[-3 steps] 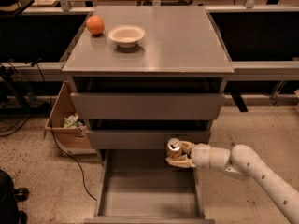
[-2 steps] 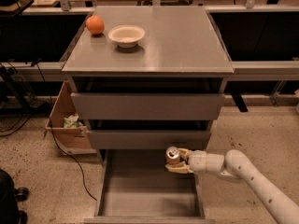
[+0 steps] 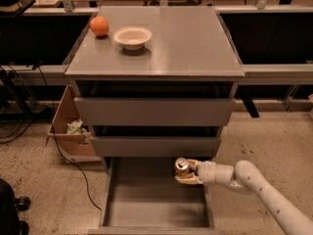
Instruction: Place orange can into bottom drawer
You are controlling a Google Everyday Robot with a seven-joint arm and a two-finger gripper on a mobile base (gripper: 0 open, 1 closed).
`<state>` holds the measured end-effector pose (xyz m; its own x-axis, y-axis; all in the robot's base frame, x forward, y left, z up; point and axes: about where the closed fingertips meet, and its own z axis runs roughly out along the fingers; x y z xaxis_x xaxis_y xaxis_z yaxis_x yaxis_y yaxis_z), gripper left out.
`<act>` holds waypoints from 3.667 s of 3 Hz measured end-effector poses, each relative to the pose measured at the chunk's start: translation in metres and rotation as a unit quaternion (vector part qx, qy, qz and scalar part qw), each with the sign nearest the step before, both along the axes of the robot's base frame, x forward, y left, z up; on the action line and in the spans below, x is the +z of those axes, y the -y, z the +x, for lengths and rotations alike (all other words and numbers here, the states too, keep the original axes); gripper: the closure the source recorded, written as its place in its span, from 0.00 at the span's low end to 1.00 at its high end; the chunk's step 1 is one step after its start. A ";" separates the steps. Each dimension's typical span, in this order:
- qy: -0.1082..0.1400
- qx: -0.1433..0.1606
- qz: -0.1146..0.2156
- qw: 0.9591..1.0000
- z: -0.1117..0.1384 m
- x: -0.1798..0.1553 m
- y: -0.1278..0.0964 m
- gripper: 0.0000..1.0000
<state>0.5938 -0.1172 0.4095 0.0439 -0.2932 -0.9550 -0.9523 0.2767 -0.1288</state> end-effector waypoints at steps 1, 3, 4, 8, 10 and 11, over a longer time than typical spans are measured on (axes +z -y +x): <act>0.014 0.010 -0.009 1.000 -0.004 -0.022 -0.002 1.00; 0.021 0.018 -0.059 0.998 0.006 -0.171 -0.008 1.00; 0.009 0.012 -0.076 0.997 0.014 -0.216 -0.011 1.00; -0.029 0.013 -0.091 0.995 0.013 -0.282 -0.019 0.12; -0.024 0.014 -0.093 0.995 0.007 -0.271 -0.010 0.00; 0.005 -0.001 -0.109 0.994 -0.001 -0.221 0.030 0.00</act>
Offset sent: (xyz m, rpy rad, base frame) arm -0.0053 -0.0027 -0.1688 -0.0940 -0.0892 0.0484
